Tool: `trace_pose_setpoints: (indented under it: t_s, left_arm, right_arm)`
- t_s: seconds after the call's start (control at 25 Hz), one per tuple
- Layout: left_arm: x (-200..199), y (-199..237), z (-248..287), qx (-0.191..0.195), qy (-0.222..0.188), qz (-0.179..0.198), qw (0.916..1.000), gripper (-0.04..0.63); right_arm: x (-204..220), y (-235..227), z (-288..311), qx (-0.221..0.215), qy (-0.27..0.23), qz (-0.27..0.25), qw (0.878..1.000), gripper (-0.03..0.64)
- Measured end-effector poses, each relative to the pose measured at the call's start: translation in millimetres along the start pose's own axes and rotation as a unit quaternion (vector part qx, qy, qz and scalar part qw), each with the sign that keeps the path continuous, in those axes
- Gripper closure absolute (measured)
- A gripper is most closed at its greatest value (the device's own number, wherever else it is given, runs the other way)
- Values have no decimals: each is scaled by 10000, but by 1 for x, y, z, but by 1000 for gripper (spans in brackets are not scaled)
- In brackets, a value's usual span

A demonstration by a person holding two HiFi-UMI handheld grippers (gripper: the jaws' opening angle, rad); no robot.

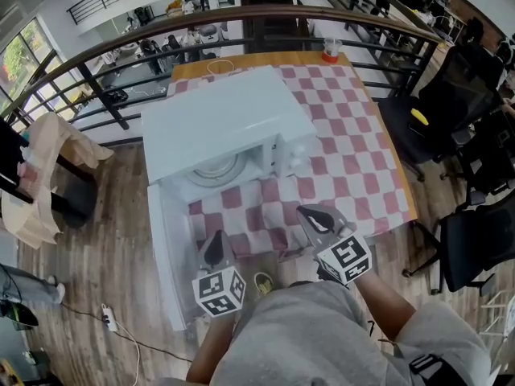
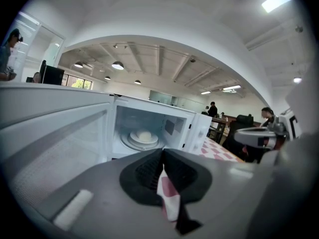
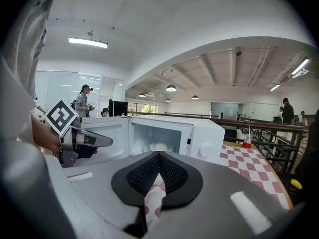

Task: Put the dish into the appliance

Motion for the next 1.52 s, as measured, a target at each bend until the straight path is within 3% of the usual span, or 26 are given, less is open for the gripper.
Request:
trace_pose_setpoints:
  t_s: [0.48, 1.0, 1.24, 1.52]
  left_arm:
    - [29, -57, -39, -117, -4, -22, 9999, 584]
    - [79, -148, -128, -341, -97, -20, 9994, 584]
    - [88, -172, -164, -458, -145, 363, 9982, 584]
    - [86, -187, -186, -308, -285, 897, 9951, 584]
  right_arm:
    - [23, 2, -59, -287, -9, -9, 9996, 618]
    - [68, 11, -180, -508, -183, 209, 9983, 617]
    - [75, 26, -214, -601, -210, 272, 9976, 618]
    - [79, 53, -227, -715, -138, 351, 9967, 618]
Point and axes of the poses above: the fingertips, and each gripper's own axes: z forward along the fingers, y to its left, x out of its underside, the point moved 1 cm from there along -z, backward along the fingers, and after that the axes turned 1 degree about x, right-handed, at the moved point
